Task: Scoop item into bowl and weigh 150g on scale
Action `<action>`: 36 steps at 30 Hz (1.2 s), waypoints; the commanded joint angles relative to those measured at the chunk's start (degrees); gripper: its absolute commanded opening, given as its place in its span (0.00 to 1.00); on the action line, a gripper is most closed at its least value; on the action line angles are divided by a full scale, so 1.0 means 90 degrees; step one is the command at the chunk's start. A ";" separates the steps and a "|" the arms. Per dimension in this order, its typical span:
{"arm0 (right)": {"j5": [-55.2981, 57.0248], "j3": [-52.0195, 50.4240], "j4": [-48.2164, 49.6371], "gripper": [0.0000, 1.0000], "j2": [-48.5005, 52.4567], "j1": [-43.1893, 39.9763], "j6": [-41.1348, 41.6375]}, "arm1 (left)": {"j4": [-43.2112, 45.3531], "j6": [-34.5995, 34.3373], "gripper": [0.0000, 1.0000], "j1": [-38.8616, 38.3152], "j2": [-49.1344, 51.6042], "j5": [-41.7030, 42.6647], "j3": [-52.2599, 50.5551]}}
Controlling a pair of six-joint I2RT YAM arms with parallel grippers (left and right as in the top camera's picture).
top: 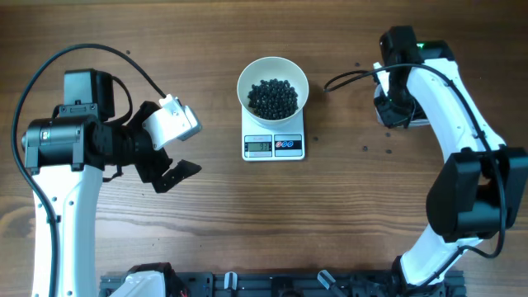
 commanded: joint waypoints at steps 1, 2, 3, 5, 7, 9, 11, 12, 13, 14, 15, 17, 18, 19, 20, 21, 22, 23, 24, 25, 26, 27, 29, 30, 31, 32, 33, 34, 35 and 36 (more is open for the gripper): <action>-0.1127 -0.0034 -0.0117 0.04 0.0097 -0.0231 -0.0019 | -0.0002 0.0129 1.00 0.0027 -0.0063 0.0141 0.0124; -0.1316 -0.0034 -0.0148 0.04 0.0097 -0.0318 -0.0017 | -0.0002 0.0129 1.00 0.0027 -0.0063 0.0141 0.0124; -0.1523 -0.0034 -0.0177 0.04 0.0097 -0.0406 -0.0019 | -0.0002 0.0126 1.00 0.0027 -0.0063 0.0141 0.0124; -0.1977 -0.0034 -0.0233 0.04 0.0097 -0.0578 -0.0019 | -0.0002 0.0129 1.00 0.0027 -0.0063 0.0141 0.0124; -0.2317 -0.0034 -0.0267 0.04 0.0097 -0.0724 -0.0024 | -0.0002 0.0129 1.00 0.0027 -0.0063 0.0141 0.0124; -0.2596 -0.0034 -0.0284 0.05 0.0095 -0.0840 -0.0022 | -0.0002 0.0129 1.00 0.0027 -0.0063 0.0141 0.0124; -0.2924 -0.0034 -0.0284 0.05 0.0066 -0.0962 -0.0022 | -0.0002 0.0126 1.00 0.0027 -0.0063 0.0141 0.0124; -0.3070 -0.0034 -0.0282 0.04 0.0051 -0.1025 -0.0024 | -0.0002 0.0129 1.00 0.0027 -0.0063 0.0141 0.0124; -0.3189 -0.0034 -0.0282 0.04 0.0027 -0.1093 -0.0027 | -0.0002 0.0129 1.00 0.0027 -0.0063 0.0141 0.0124; -0.3296 -0.0034 -0.0284 0.04 0.0015 -0.1180 -0.0022 | -0.0002 0.0129 1.00 0.0027 -0.0063 0.0141 0.0124; -0.3354 -0.0034 -0.0287 0.04 0.0015 -0.1265 -0.0024 | -0.0002 0.0129 1.00 0.0027 -0.0063 0.0141 0.0124; -0.3419 -0.0034 -0.0316 0.05 0.0015 -0.1426 -0.0017 | -0.0002 0.0129 1.00 0.0027 -0.0063 0.0141 0.0124; -0.3417 -0.0034 -0.0330 0.05 0.0015 -0.1511 0.0017 | -0.0002 0.0126 1.00 0.0027 -0.0063 0.0141 0.0124; -0.3422 -0.0034 -0.0333 0.04 0.0015 -0.1600 0.0041 | -0.0002 0.0126 1.00 0.0027 -0.0063 0.0141 0.0124; -0.3451 -0.0034 -0.0335 0.04 0.0015 -0.1676 0.0080 | -0.0002 0.0129 1.00 0.0027 -0.0063 0.0141 0.0124; -0.3594 -0.0036 -0.0333 0.04 0.0015 -0.1834 0.0129 | -0.0002 0.0126 1.00 0.0027 -0.0063 0.0141 0.0124; -0.3861 -0.0036 -0.0333 0.04 0.0015 -0.1972 0.0124 | -0.0002 0.0129 1.00 0.0027 -0.0063 0.0141 0.0124; -0.4029 -0.0036 -0.0333 0.04 0.0015 -0.2055 0.0121 | -0.0002 0.0129 1.00 0.0027 -0.0063 0.0141 0.0124; -0.4303 -0.0036 -0.0342 0.05 0.0015 -0.2191 0.0119 | -0.0002 0.0129 1.00 0.0027 -0.0063 0.0141 0.0124; -0.4456 -0.0036 -0.0347 0.05 0.0015 -0.2266 0.0119 | -0.0002 0.0129 1.00 0.0027 -0.0063 0.0141 0.0124; -0.4624 -0.0036 -0.0352 0.04 0.0017 -0.2358 0.0124 | -0.0002 0.0129 1.00 0.0027 -0.0063 0.0141 0.0124; -0.4755 -0.0044 -0.0352 0.04 0.0017 -0.2455 0.0124 | -0.0002 0.0126 1.00 0.0027 -0.0063 0.0141 0.0124; -0.4792 -0.0049 -0.0403 0.04 0.0017 -0.2565 0.0138 | -0.0002 0.0126 1.00 0.0027 -0.0063 0.0141 0.0124; -0.4794 -0.0051 -0.0452 0.05 0.0017 -0.2611 0.0141 | -0.0002 0.0126 1.00 0.0027 -0.0063 0.0141 0.0124; -0.4801 -0.0066 -0.0491 0.04 0.0017 -0.2642 0.0143 | -0.0002 0.0126 1.00 0.0027 -0.0063 0.0141 0.0124; -0.4801 -0.0083 -0.0534 0.05 0.0017 -0.2674 0.0141 | -0.0002 0.0126 1.00 0.0027 -0.0063 0.0141 0.0124; -0.4828 -0.0097 -0.0554 0.04 0.0017 -0.2679 0.0124 | -0.0002 0.0129 1.00 0.0027 -0.0063 0.0141 0.0124; -0.4845 -0.0107 -0.0561 0.04 0.0017 -0.2676 0.0121 | -0.0002 0.0126 1.00 0.0027 -0.0063 0.0141 0.0124; -0.4872 -0.0112 -0.0556 0.04 0.0017 -0.2676 0.0112 | -0.0002 0.0129 1.00 0.0027 -0.0063 0.0141 0.0124; -0.4918 -0.0131 -0.0520 0.04 0.0017 -0.2676 0.0097 | -0.0002 0.0126 1.00 0.0027 -0.0063 0.0141 0.0124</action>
